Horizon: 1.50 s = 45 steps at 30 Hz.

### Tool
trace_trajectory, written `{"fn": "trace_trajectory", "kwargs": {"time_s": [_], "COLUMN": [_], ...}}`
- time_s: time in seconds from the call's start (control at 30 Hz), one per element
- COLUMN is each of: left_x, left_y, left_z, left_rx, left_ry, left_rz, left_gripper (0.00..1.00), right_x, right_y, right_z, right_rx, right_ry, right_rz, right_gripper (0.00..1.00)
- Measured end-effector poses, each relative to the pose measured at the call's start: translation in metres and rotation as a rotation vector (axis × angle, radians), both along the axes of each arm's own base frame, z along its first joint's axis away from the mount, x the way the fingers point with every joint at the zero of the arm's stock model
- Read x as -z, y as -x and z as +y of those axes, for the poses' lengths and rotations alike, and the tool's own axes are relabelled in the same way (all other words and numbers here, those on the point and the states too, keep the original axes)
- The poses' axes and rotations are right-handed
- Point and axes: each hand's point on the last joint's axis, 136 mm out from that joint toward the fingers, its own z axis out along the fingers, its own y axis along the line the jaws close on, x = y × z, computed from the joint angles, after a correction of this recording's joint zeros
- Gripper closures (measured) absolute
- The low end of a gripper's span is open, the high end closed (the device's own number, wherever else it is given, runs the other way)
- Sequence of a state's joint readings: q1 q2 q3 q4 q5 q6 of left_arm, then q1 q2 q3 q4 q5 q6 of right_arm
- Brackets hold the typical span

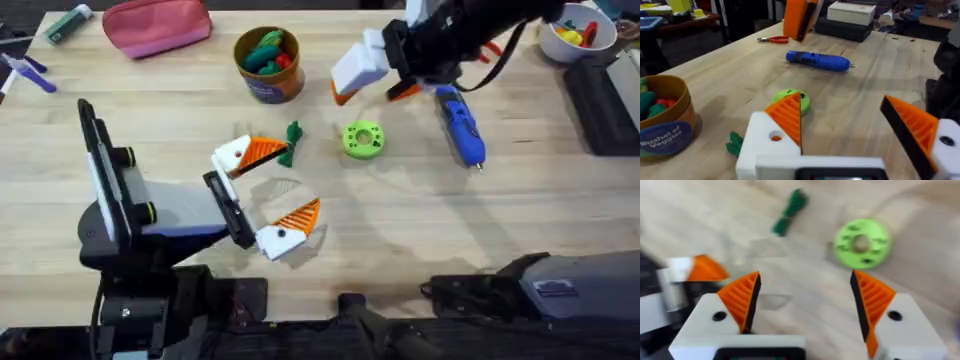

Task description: Pick up the gripper from the table and insert it into the empty holder that is missing its gripper. Then pick up a screw, insert it into the mounting hole, and use the screwdriver to tighten it. Finally, clean up the table by picking up the vegetable and placing it into the bucket.

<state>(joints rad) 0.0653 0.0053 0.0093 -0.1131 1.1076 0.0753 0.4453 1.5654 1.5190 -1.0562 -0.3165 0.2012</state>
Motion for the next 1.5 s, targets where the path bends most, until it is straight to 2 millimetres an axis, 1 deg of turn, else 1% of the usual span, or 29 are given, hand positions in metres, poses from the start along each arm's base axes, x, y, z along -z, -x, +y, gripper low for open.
{"fn": "trace_trajectory", "kwargs": {"time_s": [0.07,0.13,0.23,0.37,0.53,0.57,0.67,0.77,0.9,0.97,1.07,1.2,1.3,1.5], "left_x": [0.0,0.0,0.0,0.0,0.0,0.0,0.0,0.0,0.0,0.0,0.0,0.0,0.0,0.0], "left_y": [0.0,0.0,0.0,0.0,0.0,0.0,0.0,0.0,0.0,0.0,0.0,0.0,0.0,0.0], "left_z": [0.0,0.0,0.0,0.0,0.0,0.0,0.0,0.0,0.0,0.0,0.0,0.0,0.0,0.0], "left_rx": [0.0,0.0,0.0,0.001,0.0,0.0,0.0,0.0,0.0,0.0,0.0,0.0,0.0,0.0], "left_ry": [0.0,0.0,0.0,0.0,0.0,0.0,0.0,0.0,0.0,0.0,0.0,0.0,0.0,0.0], "left_rz": [0.0,0.0,0.0,0.0,0.0,0.001,0.0,0.0,0.0,0.0,0.0,0.0,0.0,0.0], "left_gripper": [0.015,0.015,0.015,0.016,0.016,0.015,0.015,0.015,0.016,0.015,0.016,0.015,0.015,0.015], "right_x": [-0.001,0.003,0.008,0.01,0.012,0.016,0.036,0.053,0.063,0.071,0.087,0.107,0.115,0.122], "right_y": [-0.001,0.001,0.002,-0.001,-0.006,-0.007,-0.001,0.005,0.001,0.0,-0.001,-0.001,-0.001,-0.002], "right_z": [-0.009,-0.015,-0.02,-0.027,-0.031,-0.031,-0.036,-0.041,-0.043,-0.044,-0.044,-0.044,-0.044,-0.04], "right_rx": [-0.02,-0.054,-0.103,-0.12,-0.121,-0.123,-0.135,-0.143,-0.135,-0.136,-0.149,-0.163,-0.167,-0.172], "right_ry": [0.105,0.193,0.295,0.36,0.39,0.394,0.419,0.438,0.446,0.458,0.48,0.508,0.517,0.505], "right_rz": [-0.06,-0.096,-0.131,-0.158,-0.185,-0.185,-0.15,-0.115,-0.098,-0.074,-0.031,0.024,0.043,0.057], "right_gripper": [0.01,0.01,0.01,0.012,0.035,0.037,0.045,0.098,0.163,0.184,0.261,0.275,0.284,0.292]}}
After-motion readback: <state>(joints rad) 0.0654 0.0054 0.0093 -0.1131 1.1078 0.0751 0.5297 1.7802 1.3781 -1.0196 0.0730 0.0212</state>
